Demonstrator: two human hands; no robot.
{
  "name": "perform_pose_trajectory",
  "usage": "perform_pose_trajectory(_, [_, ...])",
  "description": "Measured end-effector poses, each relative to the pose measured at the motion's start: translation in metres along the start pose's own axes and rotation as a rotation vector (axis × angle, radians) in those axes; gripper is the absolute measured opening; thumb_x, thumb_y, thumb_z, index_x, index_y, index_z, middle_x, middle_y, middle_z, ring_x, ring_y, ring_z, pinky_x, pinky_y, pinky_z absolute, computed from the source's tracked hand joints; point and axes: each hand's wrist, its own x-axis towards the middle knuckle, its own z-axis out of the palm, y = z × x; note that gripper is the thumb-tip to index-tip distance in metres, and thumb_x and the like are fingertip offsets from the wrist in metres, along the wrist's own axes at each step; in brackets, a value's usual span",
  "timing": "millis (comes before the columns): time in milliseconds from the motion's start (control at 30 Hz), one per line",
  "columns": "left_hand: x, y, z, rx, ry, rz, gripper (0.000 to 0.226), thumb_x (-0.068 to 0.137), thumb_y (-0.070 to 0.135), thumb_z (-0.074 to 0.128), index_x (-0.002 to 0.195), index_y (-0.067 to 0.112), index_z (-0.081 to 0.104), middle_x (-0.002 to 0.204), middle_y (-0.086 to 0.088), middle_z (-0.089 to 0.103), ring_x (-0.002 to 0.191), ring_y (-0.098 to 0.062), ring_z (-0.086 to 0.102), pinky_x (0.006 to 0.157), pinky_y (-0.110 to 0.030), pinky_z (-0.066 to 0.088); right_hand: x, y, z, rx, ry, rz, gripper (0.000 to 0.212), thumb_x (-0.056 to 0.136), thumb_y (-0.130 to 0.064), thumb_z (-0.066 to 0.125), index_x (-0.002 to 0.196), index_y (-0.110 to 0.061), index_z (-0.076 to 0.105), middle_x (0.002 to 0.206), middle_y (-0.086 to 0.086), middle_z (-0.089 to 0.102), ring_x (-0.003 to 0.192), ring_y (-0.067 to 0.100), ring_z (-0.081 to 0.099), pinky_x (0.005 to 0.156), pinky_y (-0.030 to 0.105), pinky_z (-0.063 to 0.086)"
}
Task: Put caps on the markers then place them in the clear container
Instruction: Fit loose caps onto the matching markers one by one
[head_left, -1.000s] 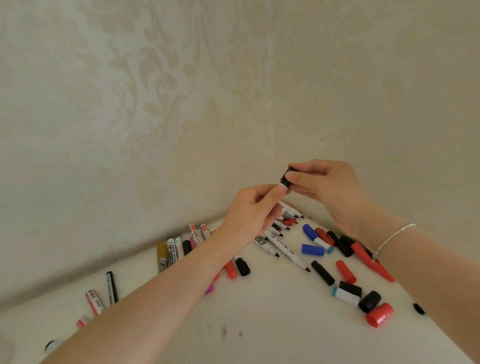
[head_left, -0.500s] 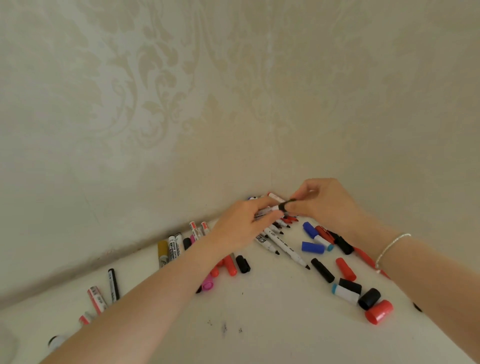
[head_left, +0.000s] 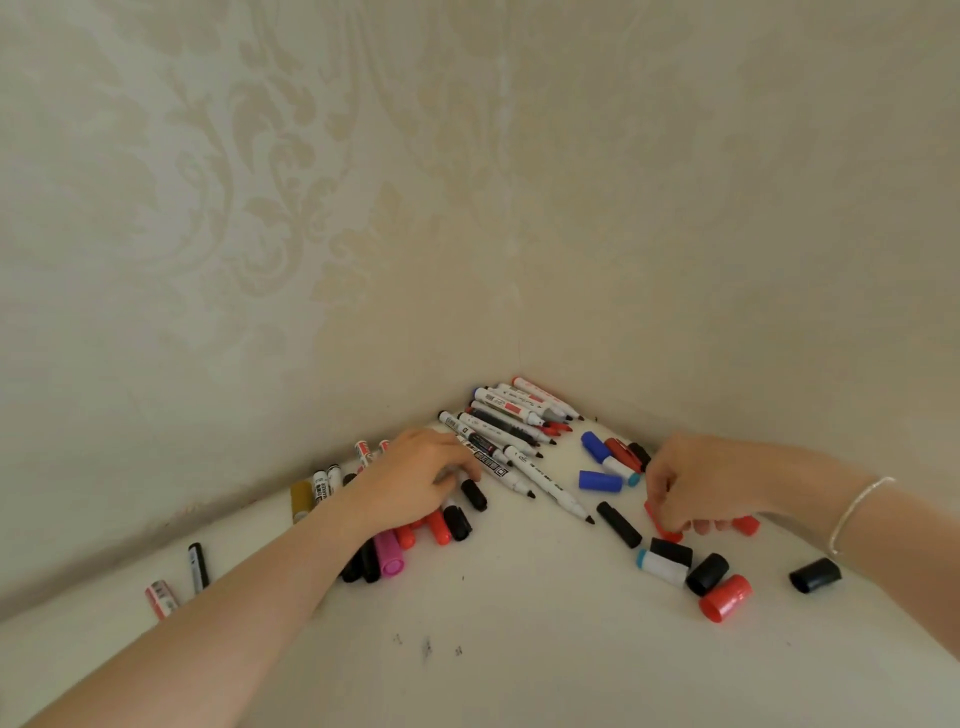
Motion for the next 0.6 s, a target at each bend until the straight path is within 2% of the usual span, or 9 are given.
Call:
perform_pose_trajectory(100, [0.003, -0.001, 0.002, 0.007, 0.010, -0.001, 0.025, 0.085, 0.003, 0.055, 0.093, 0.019, 0.072, 0.091, 0.010, 0.064, 0.092, -0.011, 0.057, 0.086, -0.022, 0.037, -0.004, -0.003, 0.006, -0.098, -0.054, -0.019, 0.019, 0.082, -0.013, 0.063, 0.100, -0.007, 0.066, 0.071, 0.002, 0.059, 0.055, 0.009, 0.049, 0.039, 0.011, 0.036])
perform_pose_trajectory(167, [0.006, -0.001, 0.003, 0.047, 0.021, -0.057, 0.024, 0.087, 0.005, 0.052, 0.091, 0.018, 0.071, 0.094, 0.006, 0.066, 0.093, -0.014, 0.057, 0.093, -0.029, 0.038, 0.000, -0.004, 0.011, -0.183, -0.025, -0.033, 0.024, 0.080, -0.013, 0.064, 0.103, -0.008, 0.068, 0.087, 0.007, 0.066, 0.068, 0.014, 0.053, 0.051, 0.015, 0.042])
perform_pose_trajectory(233, [0.011, -0.001, 0.003, 0.114, 0.065, -0.122, 0.025, 0.088, 0.008, 0.049, 0.090, 0.021, 0.070, 0.095, 0.008, 0.064, 0.096, -0.014, 0.056, 0.103, -0.033, 0.031, 0.004, -0.005, 0.015, -0.260, 0.031, -0.038, 0.025, 0.080, -0.012, 0.065, 0.104, -0.009, 0.069, 0.103, 0.009, 0.069, 0.078, 0.015, 0.056, 0.063, 0.019, 0.045])
perform_pose_trajectory(300, [0.018, 0.002, 0.002, 0.152, 0.112, -0.162, 0.025, 0.090, 0.010, 0.049, 0.095, 0.024, 0.070, 0.099, 0.008, 0.064, 0.100, -0.014, 0.055, 0.110, -0.033, 0.022, 0.006, -0.006, 0.018, -0.290, 0.062, -0.034, 0.026, 0.081, -0.011, 0.064, 0.107, -0.008, 0.067, 0.108, 0.009, 0.068, 0.080, 0.014, 0.055, 0.063, 0.017, 0.043])
perform_pose_trajectory(367, [0.026, 0.007, 0.001, 0.155, 0.110, -0.165, 0.026, 0.093, 0.014, 0.049, 0.103, 0.026, 0.069, 0.108, 0.008, 0.065, 0.107, -0.013, 0.055, 0.112, -0.032, 0.018, 0.007, -0.007, 0.021, -0.299, 0.086, -0.034, 0.026, 0.083, -0.011, 0.063, 0.108, -0.008, 0.065, 0.106, 0.007, 0.068, 0.079, 0.013, 0.054, 0.062, 0.015, 0.041])
perform_pose_trajectory(467, [0.037, 0.013, 0.005, 0.164, 0.038, -0.146, 0.031, 0.096, 0.016, 0.046, 0.114, 0.030, 0.066, 0.119, 0.009, 0.064, 0.117, -0.011, 0.052, 0.114, -0.035, 0.013, 0.009, -0.008, 0.025, -0.320, 0.087, -0.035, 0.019, 0.084, -0.015, 0.064, 0.102, -0.012, 0.060, 0.096, 0.003, 0.064, 0.078, 0.011, 0.053, 0.072, 0.019, 0.047])
perform_pose_trajectory(533, [0.042, 0.012, 0.009, 0.164, -0.019, -0.157, 0.033, 0.096, 0.018, 0.045, 0.118, 0.032, 0.064, 0.124, 0.009, 0.062, 0.118, -0.011, 0.052, 0.113, -0.037, 0.014, 0.009, -0.008, 0.026, -0.333, 0.104, -0.031, 0.013, 0.085, -0.016, 0.062, 0.095, -0.016, 0.054, 0.085, -0.001, 0.058, 0.076, 0.011, 0.052, 0.073, 0.021, 0.048])
perform_pose_trajectory(600, [0.047, 0.010, 0.009, 0.171, -0.066, -0.171, 0.034, 0.096, 0.018, 0.045, 0.120, 0.033, 0.063, 0.126, 0.009, 0.060, 0.118, -0.011, 0.052, 0.108, -0.035, 0.020, 0.009, -0.009, 0.025, -0.315, 0.141, -0.017, 0.012, 0.084, -0.016, 0.061, 0.094, -0.015, 0.054, 0.082, -0.002, 0.054, 0.072, 0.010, 0.050, 0.068, 0.020, 0.046])
